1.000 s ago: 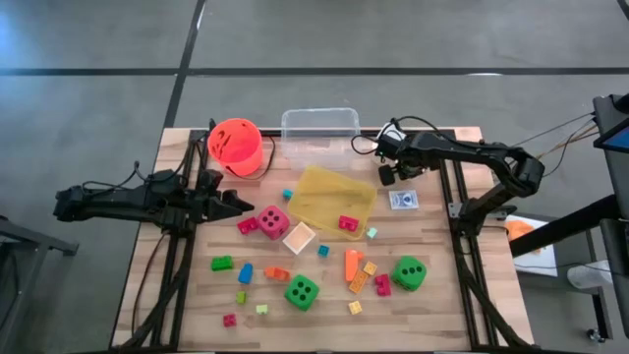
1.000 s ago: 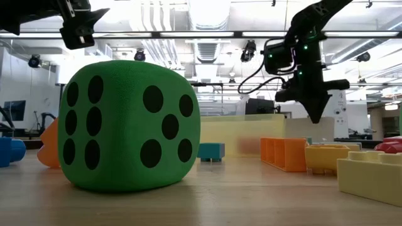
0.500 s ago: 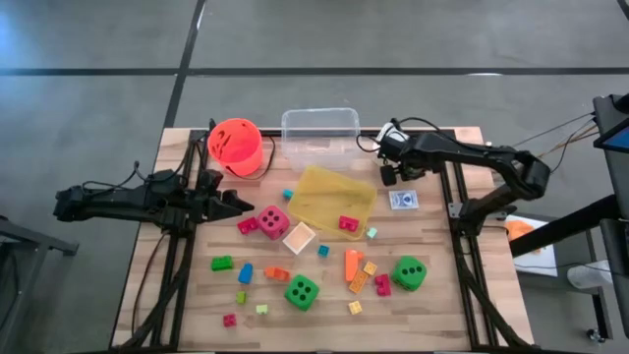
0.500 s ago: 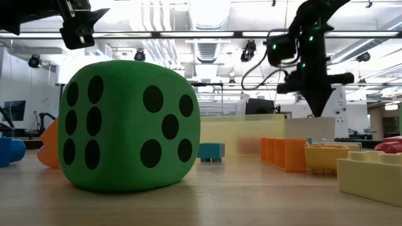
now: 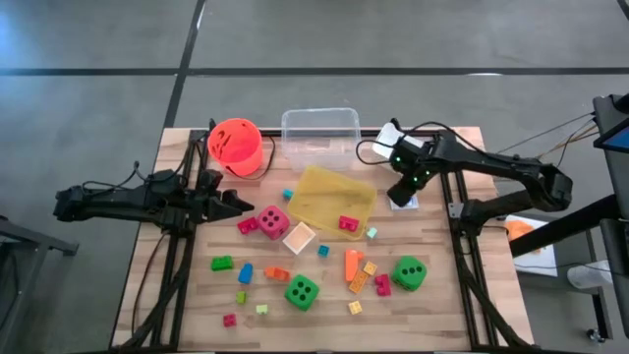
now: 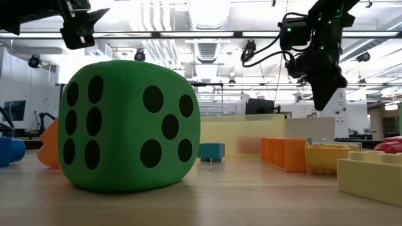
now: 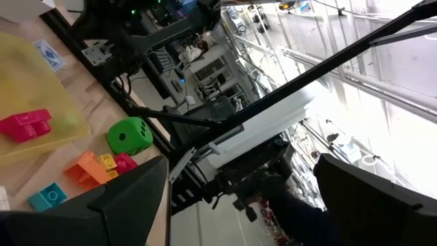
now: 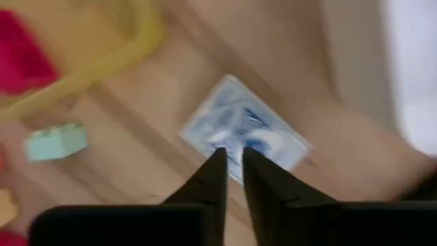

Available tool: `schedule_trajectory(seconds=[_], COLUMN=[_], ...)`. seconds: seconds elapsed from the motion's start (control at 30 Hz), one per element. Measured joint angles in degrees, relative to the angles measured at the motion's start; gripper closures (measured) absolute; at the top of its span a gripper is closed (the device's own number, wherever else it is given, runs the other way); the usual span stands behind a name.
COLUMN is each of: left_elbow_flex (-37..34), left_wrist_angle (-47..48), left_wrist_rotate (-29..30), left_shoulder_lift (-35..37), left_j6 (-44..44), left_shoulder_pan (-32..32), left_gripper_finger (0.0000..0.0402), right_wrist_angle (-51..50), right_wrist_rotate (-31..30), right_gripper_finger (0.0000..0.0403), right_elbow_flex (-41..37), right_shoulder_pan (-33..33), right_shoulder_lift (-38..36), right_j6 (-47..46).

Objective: Pick & Place Toys
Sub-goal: Put the blue game card into the white bin

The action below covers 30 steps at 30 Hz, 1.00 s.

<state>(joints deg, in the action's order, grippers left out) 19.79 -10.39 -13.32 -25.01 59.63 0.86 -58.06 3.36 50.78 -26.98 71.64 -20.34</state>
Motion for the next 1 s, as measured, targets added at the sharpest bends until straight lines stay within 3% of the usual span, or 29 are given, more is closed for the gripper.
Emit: schedule_trajectory(seconds=[0.2,0.5,0.7,1.0], left_elbow_flex=[0.0,0.0,0.0,0.0], left_wrist_angle=[0.0,0.1,0.1,0.0], left_wrist_rotate=[0.0,0.0,0.0,0.0], left_shoulder_lift=[0.0,0.0,0.0,0.0], left_j6=[0.0,0.2,0.3,0.5], left_shoulder_pan=[0.0,0.0,0.0,0.0], left_gripper_finger=[0.0032,0.0032,0.0032,0.0031], right_wrist_angle=[8.0,7.9,7.7,7.9], right_wrist_rotate=[6.8,3.9,4.0,2.9], right_gripper_finger=[0.0223,0.0088,0.0045,0.0039], right_elbow_flex=[-2.3,-2.9,-2.9,-3.1], right_shoulder_pan=[0.0,0.1,0.5,0.5], right_shoulder_lift=[1.9,8.7,11.9,14.0], right_j6=[5.1,12.4,20.0,33.8])
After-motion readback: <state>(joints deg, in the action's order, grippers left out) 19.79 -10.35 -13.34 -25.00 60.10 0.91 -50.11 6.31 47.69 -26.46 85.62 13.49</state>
